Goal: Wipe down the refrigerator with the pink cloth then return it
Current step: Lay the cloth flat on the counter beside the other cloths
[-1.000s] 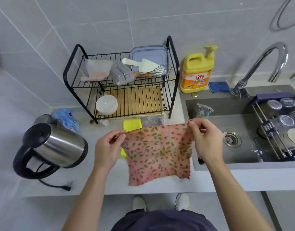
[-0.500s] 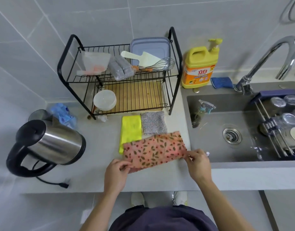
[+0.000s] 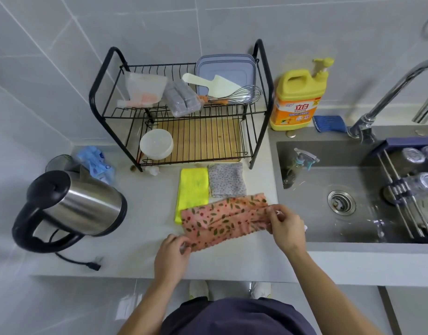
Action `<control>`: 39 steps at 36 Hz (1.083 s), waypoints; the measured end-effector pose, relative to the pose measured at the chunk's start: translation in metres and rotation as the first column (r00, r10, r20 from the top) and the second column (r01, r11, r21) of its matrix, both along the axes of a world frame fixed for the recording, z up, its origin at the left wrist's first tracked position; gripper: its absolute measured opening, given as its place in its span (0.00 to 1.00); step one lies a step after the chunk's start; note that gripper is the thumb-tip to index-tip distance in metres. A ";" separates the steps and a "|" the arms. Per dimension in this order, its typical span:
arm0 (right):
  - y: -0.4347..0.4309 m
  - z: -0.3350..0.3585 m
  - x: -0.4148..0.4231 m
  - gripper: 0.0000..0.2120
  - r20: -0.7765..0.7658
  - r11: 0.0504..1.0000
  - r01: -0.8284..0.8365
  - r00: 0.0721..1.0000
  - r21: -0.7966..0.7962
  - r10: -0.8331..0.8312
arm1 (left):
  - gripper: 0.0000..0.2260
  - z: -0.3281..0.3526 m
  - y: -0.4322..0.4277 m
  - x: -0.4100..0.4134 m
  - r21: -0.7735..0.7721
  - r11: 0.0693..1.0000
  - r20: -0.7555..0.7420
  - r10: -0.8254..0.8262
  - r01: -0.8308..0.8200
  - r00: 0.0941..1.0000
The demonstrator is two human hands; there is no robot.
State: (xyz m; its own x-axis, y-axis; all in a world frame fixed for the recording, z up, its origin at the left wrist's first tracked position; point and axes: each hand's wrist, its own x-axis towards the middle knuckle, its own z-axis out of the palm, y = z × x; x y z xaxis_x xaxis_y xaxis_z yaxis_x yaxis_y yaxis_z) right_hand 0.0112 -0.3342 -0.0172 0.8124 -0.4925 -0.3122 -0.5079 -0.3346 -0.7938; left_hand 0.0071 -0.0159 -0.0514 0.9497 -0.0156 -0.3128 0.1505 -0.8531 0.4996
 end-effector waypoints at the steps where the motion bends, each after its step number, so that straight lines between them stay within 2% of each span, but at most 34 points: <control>1: -0.001 -0.001 0.001 0.08 0.002 1.000 -0.013 1.000 0.001 0.013 | 0.06 0.000 -0.001 0.000 0.007 1.000 0.001 0.008 -0.008 1.000; 5: -0.003 -0.002 0.005 0.07 -0.054 0.997 -0.082 0.995 -0.011 0.082 | 0.04 0.001 -0.005 -0.002 0.005 1.000 0.003 0.015 -0.015 1.000; 12: -0.008 -0.012 -0.005 0.11 -0.175 0.960 -0.210 0.968 -0.183 0.179 | 0.08 0.001 -0.012 -0.010 0.006 0.999 0.043 -0.035 0.035 0.998; 17: -0.006 -0.031 -0.013 0.11 -0.138 0.912 -0.282 0.958 -0.299 0.251 | 0.03 -0.002 -0.009 -0.010 0.019 1.000 0.082 -0.014 0.012 0.997; 21: -0.004 -0.040 -0.013 0.11 -0.122 0.902 -0.280 0.960 -0.329 0.253 | 0.03 0.001 -0.008 -0.005 0.030 0.999 0.064 -0.031 0.029 0.997; 24: -0.005 -0.035 -0.008 0.06 -0.102 0.924 -0.229 0.973 -0.305 0.208 | 0.03 0.004 -0.009 -0.003 0.027 0.999 0.047 -0.043 0.042 0.998; 27: -0.006 -0.028 -0.006 0.06 -0.074 0.945 -0.182 0.983 -0.272 0.168 | 0.00 0.007 -0.014 -0.004 0.022 1.000 0.015 -0.014 0.013 1.000; 28: -0.006 -0.027 -0.006 0.06 -0.065 0.956 -0.163 0.986 -0.246 0.151 | 0.02 0.008 -0.016 -0.005 0.022 1.000 0.002 0.018 -0.018 1.000; 30: -0.006 -0.024 -0.006 0.06 -0.057 0.982 -0.116 0.992 -0.148 0.109 | 0.06 0.009 -0.019 -0.006 0.030 0.997 -0.030 0.076 -0.075 0.997; 34: -0.004 -0.013 -0.007 0.10 -0.071 0.994 0.042 0.997 0.104 -0.035 | 0.05 0.011 -0.024 -0.005 -0.009 0.981 -0.086 0.190 -0.192 0.978; 39: -0.007 -0.016 -0.010 0.04 -0.143 0.949 0.228 0.969 0.216 -0.200 | 0.04 0.017 -0.025 0.000 -0.077 0.927 -0.187 0.348 -0.367 0.918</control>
